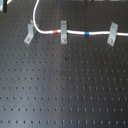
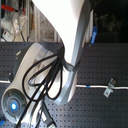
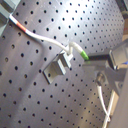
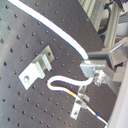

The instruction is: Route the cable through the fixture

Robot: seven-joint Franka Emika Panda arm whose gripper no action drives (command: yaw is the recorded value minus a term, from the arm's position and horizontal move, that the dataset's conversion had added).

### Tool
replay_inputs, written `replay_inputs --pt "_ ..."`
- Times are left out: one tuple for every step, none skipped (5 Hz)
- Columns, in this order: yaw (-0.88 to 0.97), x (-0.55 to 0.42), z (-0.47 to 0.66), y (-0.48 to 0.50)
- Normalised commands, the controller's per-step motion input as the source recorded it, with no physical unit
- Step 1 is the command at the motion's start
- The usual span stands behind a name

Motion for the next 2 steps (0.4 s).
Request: replay_inputs --pt "0.0 0.0 0.02 0.0" --pt "-0.13 0.083 0.39 0.307"
